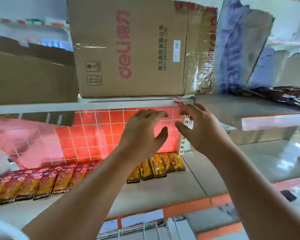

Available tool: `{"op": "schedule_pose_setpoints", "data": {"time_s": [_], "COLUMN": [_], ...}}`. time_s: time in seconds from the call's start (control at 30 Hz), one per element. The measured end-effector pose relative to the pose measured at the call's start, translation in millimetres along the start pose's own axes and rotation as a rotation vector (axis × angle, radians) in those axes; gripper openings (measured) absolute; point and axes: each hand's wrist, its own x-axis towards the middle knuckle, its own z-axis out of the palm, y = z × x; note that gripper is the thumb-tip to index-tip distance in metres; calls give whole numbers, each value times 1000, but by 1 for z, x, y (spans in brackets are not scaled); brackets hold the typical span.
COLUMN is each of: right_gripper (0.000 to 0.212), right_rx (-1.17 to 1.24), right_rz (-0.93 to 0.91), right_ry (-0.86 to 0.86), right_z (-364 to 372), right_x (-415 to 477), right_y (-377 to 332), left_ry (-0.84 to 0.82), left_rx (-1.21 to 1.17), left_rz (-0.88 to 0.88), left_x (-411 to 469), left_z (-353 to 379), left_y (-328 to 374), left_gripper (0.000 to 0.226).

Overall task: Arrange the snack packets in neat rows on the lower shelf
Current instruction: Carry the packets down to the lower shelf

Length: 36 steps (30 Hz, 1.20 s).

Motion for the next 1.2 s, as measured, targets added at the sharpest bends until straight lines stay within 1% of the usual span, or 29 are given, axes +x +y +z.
{"op": "schedule_pose_setpoints", "data": {"time_s": [0.13,0.23,0.3,0.4,0.63,0.73,0.8,0.97,1.13,1.2], "right_gripper": [27,28,27,26,16,7,4,7,8,7], "right_rx": [-75,-120,-132,-157,-225,-273,-289,-254,-322,-355], "right_rz": [48,92,133,198,296,334,366,428,418,429], "right_ry": [54,58,48,36,17,-45,-92,-150,-226,-256], "right_z": [-60,-88,-100,-111,-109,-106,-105,-110,-121,-125], "right_x": [-8,-15,-17,-16,10,30,44,75,95,103], "right_y": [34,58,72,96,154,179,196,237,276,290], "left_ry": [-43,-68,-113,-194,-307,-390,-460,-649,-720,-751], "left_rx": [-51,-82,-131,-232,-341,-429,-453,-465,-436,-381], "left_rz": [54,99,80,64,20,-15,-5,6,34,67], "left_x": [26,43,55,74,124,154,175,221,257,272], "left_z": [16,30,41,63,119,147,168,217,248,257], "left_y": [62,94,104,108,105,105,105,105,105,109], "left_gripper": [43,41,38,35,25,24,26,23,22,22]}}
